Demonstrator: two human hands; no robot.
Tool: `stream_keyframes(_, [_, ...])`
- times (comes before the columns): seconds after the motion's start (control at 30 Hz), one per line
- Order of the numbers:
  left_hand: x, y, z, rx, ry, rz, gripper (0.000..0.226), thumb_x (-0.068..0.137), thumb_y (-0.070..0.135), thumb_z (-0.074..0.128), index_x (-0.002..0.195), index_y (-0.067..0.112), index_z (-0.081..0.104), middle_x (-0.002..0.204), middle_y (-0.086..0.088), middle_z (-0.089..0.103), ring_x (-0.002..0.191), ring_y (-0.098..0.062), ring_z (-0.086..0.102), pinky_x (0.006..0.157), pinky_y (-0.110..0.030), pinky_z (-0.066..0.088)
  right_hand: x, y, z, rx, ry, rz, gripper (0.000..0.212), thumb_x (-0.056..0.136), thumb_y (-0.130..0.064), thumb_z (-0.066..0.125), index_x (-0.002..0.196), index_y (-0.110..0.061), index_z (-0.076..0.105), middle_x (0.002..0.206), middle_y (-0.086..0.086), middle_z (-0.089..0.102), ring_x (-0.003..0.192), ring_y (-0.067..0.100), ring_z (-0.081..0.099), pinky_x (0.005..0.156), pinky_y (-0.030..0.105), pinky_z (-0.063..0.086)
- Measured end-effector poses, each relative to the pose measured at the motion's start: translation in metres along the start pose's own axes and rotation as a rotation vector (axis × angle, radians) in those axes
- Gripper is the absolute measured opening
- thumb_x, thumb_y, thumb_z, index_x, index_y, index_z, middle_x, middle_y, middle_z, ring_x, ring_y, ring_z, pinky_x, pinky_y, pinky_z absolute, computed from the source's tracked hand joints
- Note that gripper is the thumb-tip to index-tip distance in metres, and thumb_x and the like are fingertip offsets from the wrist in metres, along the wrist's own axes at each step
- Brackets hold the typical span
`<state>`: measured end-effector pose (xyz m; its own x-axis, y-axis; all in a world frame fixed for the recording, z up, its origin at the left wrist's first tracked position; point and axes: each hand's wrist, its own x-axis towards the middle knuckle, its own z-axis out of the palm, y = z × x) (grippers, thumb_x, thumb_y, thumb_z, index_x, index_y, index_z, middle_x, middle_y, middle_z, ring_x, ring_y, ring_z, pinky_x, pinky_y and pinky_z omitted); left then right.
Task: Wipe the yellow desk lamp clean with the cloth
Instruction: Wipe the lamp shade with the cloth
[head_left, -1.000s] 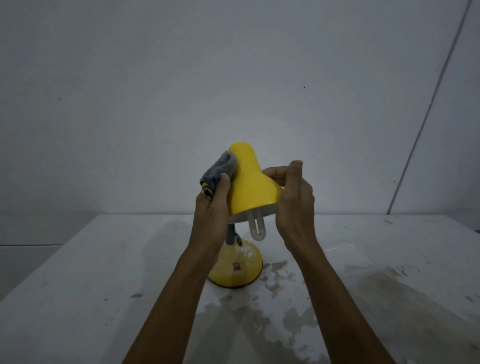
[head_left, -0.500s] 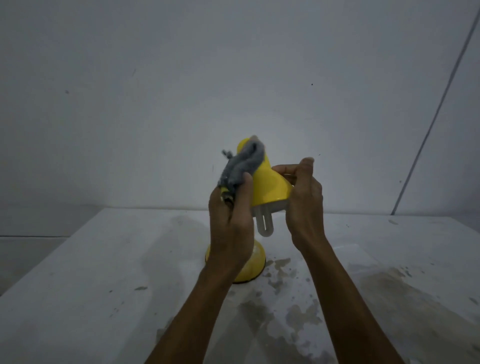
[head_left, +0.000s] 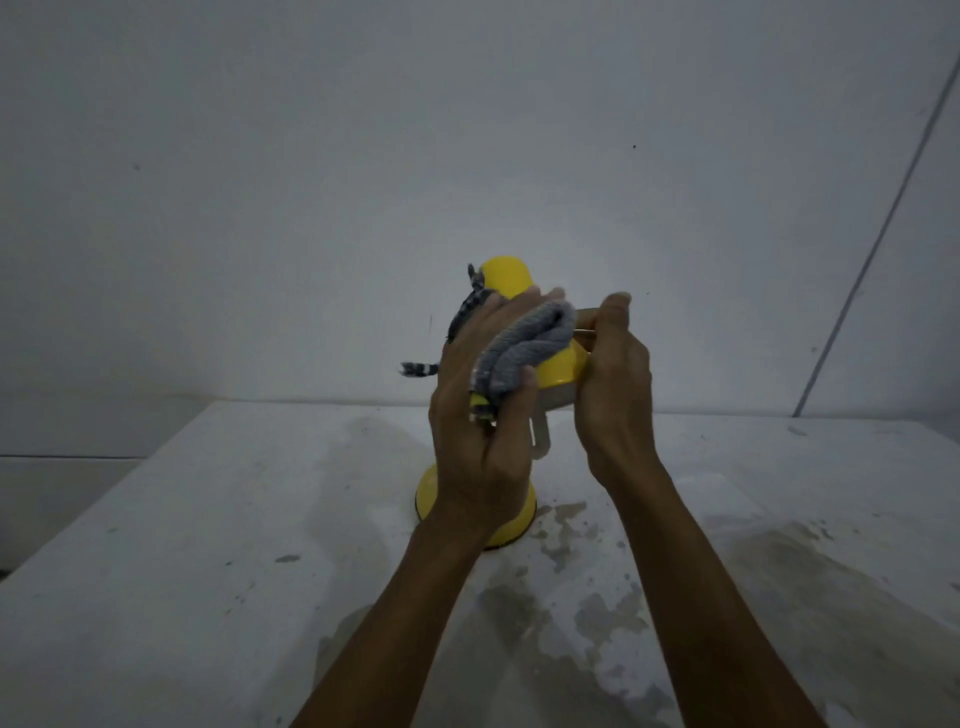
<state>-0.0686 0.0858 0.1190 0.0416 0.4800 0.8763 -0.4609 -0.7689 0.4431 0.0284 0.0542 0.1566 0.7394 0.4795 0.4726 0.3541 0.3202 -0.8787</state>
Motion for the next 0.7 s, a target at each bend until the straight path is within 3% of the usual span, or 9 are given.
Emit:
stream_keyframes(0.1, [0.0, -0.016, -0.006, 0.103, -0.027, 0.042, 0.044, 0.103, 0.025, 0.048, 0.137, -0.001, 0.056, 0.144, -0.022, 0.055, 0.142, -0.038, 0.045, 0.115, -0.056, 0.038, -0.003, 0.0, 0.002, -0.015, -0.013, -0.028, 0.058, 0.105, -0.052, 0.024, 0.081, -0.028, 0.071, 0.085, -0.005, 0.074, 0.086, 0.016, 0.069, 0.085, 0.044, 0.056])
stream_keyframes(0.23, [0.002, -0.008, -0.01, 0.03, 0.159, -0.401, 0.042, 0.099, 0.041, 0.051, 0.131, 0.015, 0.061, 0.124, -0.018, 0.067, 0.12, -0.027, 0.061, 0.098, -0.038, 0.053, -0.004, -0.003, 0.003, 0.012, -0.011, -0.031, 0.059, 0.107, -0.05, 0.022, 0.083, -0.028, 0.071, 0.089, -0.006, 0.073, 0.088, 0.013, 0.067, 0.082, 0.036, 0.054])
stream_keyframes(0.27, [0.006, -0.006, -0.011, 0.056, 0.151, -0.431, 0.045, 0.098, 0.041, 0.051, 0.133, 0.014, 0.062, 0.123, -0.014, 0.069, 0.117, -0.023, 0.063, 0.093, -0.033, 0.054, -0.005, -0.005, 0.003, 0.026, -0.005, -0.037, 0.059, 0.107, -0.049, 0.021, 0.082, -0.027, 0.071, 0.088, -0.006, 0.072, 0.087, 0.013, 0.067, 0.08, 0.034, 0.053])
stream_keyframes(0.37, [0.013, -0.003, -0.015, 0.291, -0.098, -0.13, 0.053, 0.1, 0.042, 0.05, 0.141, 0.01, 0.058, 0.143, -0.007, 0.061, 0.137, -0.021, 0.053, 0.111, -0.043, 0.045, -0.003, 0.001, 0.003, 0.062, -0.025, -0.037, 0.056, 0.106, -0.052, 0.026, 0.076, -0.029, 0.068, 0.079, -0.008, 0.07, 0.08, 0.013, 0.067, 0.077, 0.036, 0.053])
stream_keyframes(0.43, [0.016, -0.001, -0.013, 0.513, -0.302, 0.162, 0.058, 0.103, 0.049, 0.04, 0.137, 0.008, 0.063, 0.149, -0.01, 0.056, 0.146, -0.032, 0.042, 0.12, -0.053, 0.032, -0.002, 0.005, 0.002, 0.133, -0.083, 0.001, 0.054, 0.089, -0.076, 0.042, 0.078, -0.029, 0.067, 0.08, -0.006, 0.07, 0.079, 0.014, 0.069, 0.08, 0.042, 0.058])
stream_keyframes(0.5, [0.018, -0.005, -0.013, 0.576, -0.343, 0.288, 0.063, 0.104, 0.053, 0.035, 0.131, 0.006, 0.067, 0.145, -0.014, 0.058, 0.144, -0.038, 0.043, 0.118, -0.057, 0.031, 0.0, 0.013, 0.0, 0.11, -0.151, 0.03, 0.068, 0.074, -0.089, 0.044, 0.089, -0.028, 0.073, 0.093, 0.003, 0.075, 0.089, 0.021, 0.073, 0.087, 0.049, 0.058])
stream_keyframes(0.53, [0.017, -0.008, -0.014, 0.571, -0.317, 0.33, 0.062, 0.105, 0.052, 0.036, 0.129, 0.004, 0.068, 0.143, -0.017, 0.058, 0.143, -0.04, 0.043, 0.117, -0.059, 0.032, 0.0, 0.013, -0.002, 0.074, -0.158, 0.011, 0.066, 0.083, -0.084, 0.037, 0.09, -0.029, 0.074, 0.095, 0.007, 0.076, 0.092, 0.026, 0.073, 0.088, 0.052, 0.057])
stream_keyframes(0.63, [0.012, -0.018, -0.018, 0.484, -0.212, 0.275, 0.054, 0.106, 0.044, 0.043, 0.129, 0.001, 0.066, 0.143, -0.02, 0.058, 0.144, -0.038, 0.043, 0.115, -0.057, 0.037, 0.0, 0.005, -0.003, 0.038, -0.106, -0.034, 0.057, 0.103, -0.055, 0.025, 0.084, -0.034, 0.074, 0.095, 0.003, 0.076, 0.094, 0.024, 0.071, 0.088, 0.051, 0.056])
stream_keyframes(0.7, [0.018, -0.012, -0.015, 0.297, -0.128, -0.011, 0.051, 0.103, 0.04, 0.051, 0.14, 0.005, 0.057, 0.146, -0.011, 0.057, 0.142, -0.023, 0.048, 0.112, -0.044, 0.045, -0.002, 0.001, -0.002, 0.019, -0.098, -0.028, 0.055, 0.107, -0.048, 0.026, 0.088, -0.029, 0.074, 0.096, -0.004, 0.075, 0.095, 0.017, 0.069, 0.09, 0.046, 0.056])
